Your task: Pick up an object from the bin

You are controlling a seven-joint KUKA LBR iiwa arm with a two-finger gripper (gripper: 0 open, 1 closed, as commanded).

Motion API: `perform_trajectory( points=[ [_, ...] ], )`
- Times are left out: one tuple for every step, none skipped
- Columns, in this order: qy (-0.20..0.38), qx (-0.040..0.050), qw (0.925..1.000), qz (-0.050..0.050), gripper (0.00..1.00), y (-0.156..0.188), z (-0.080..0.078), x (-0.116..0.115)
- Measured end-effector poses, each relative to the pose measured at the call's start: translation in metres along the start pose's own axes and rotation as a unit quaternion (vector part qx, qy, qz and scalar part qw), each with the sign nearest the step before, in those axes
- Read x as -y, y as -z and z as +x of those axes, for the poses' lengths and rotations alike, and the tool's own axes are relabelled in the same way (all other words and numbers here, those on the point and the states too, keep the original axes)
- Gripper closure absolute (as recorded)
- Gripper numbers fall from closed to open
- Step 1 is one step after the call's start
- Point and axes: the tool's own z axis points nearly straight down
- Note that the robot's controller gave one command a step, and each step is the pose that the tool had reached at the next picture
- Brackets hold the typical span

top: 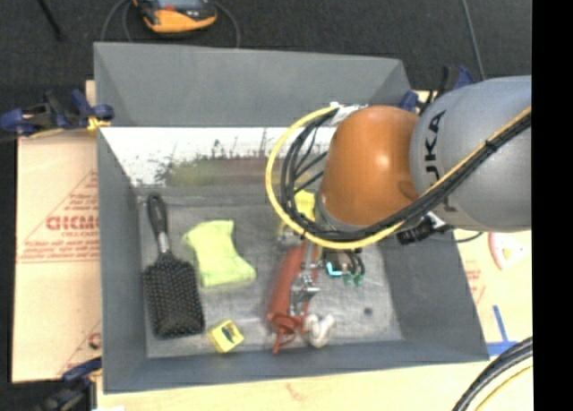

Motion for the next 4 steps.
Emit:
perform_trajectory(
  points=[
    [-0.001, 0.0038, 1.0, 0.0, 0.0, 0.004, -0.002, 0.0],
    [0.166, 0.0055, 0.9861, 0.002, 0.0, -0.045, -0.009, 0.003],
    [0.221, 0.002, 0.9753, 0.001, 0.0, -0.062, -0.01, 0.015],
    [0.305, 0.004, 0.9523, 0.002, 0.0, -0.06, -0.021, 0.014]
  ],
)
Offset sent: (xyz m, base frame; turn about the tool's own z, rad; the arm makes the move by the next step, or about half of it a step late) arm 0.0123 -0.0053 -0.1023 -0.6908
